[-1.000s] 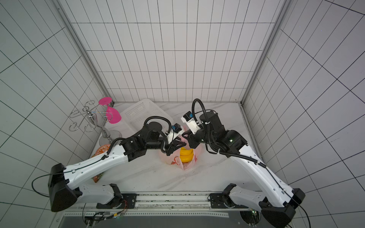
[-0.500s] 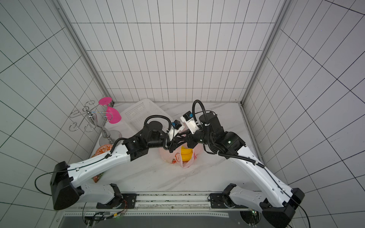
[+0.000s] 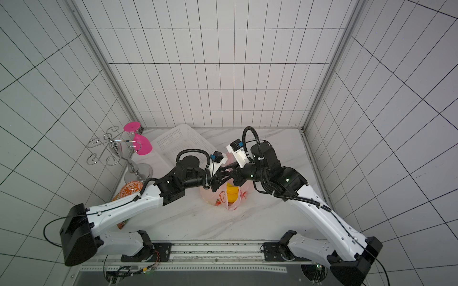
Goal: Place the banana into a plastic bag & tie a knot
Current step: Cross the plastic bag at the center of the board.
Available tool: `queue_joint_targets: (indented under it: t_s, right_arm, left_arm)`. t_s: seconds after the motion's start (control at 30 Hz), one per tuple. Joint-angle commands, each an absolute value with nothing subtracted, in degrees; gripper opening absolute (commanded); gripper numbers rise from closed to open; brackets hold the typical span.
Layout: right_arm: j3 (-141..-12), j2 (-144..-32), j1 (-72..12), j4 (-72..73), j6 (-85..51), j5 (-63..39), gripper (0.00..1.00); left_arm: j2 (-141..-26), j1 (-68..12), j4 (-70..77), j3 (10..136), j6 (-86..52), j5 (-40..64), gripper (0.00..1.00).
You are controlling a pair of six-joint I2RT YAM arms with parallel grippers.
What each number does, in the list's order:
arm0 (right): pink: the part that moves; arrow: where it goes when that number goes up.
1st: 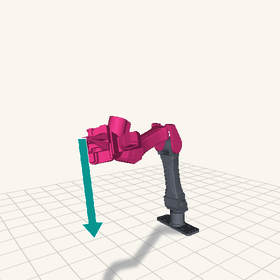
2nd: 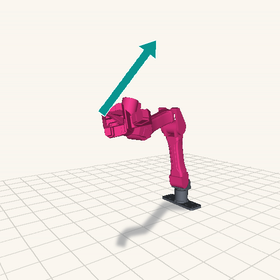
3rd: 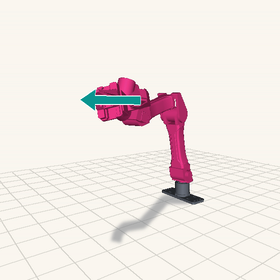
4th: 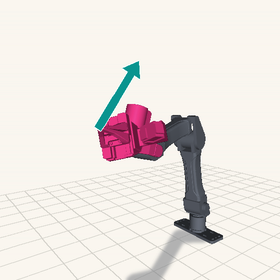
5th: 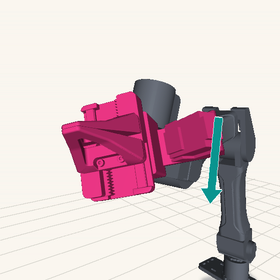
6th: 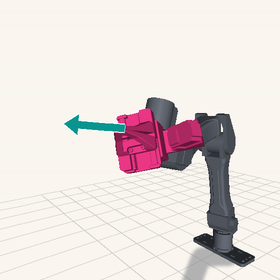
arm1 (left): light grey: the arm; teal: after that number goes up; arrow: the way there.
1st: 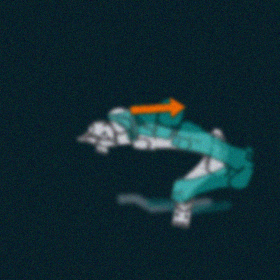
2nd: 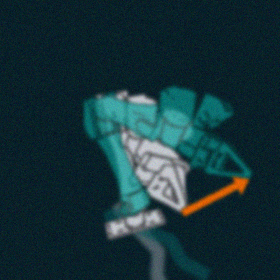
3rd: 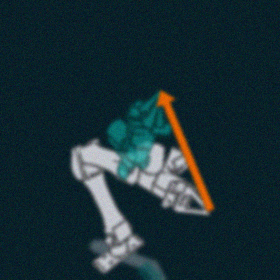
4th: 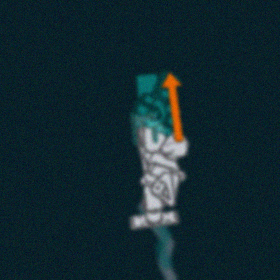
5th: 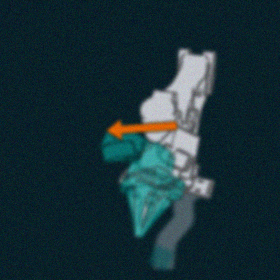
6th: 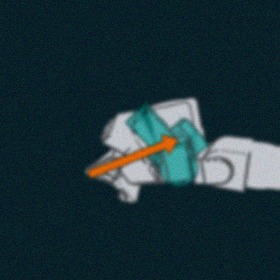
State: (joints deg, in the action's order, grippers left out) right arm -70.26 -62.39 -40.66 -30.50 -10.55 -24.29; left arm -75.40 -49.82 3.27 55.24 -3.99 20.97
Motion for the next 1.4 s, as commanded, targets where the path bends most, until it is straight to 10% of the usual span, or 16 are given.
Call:
queue_joint_targets:
  t_s: [0.0, 0.37, 1.37]
  right_arm:
    - [-68.1, -61.1, -41.9, -31.8, -11.4, -26.1, 0.00]
    - [-72.8, -58.5, -41.6, -37.5, -8.9, -15.0, 0.58]
    - [-72.4, -58.9, -43.1, -32.0, 5.4, -2.9, 0.50]
  left_arm:
    - [-74.5, -49.1, 10.6, 54.1, -5.3, 19.5, 0.08]
    - [-74.0, -48.7, 10.9, 52.3, -4.4, 18.3, 0.00]
    - [-75.7, -49.0, 5.7, 54.2, -0.8, 24.3, 0.00]
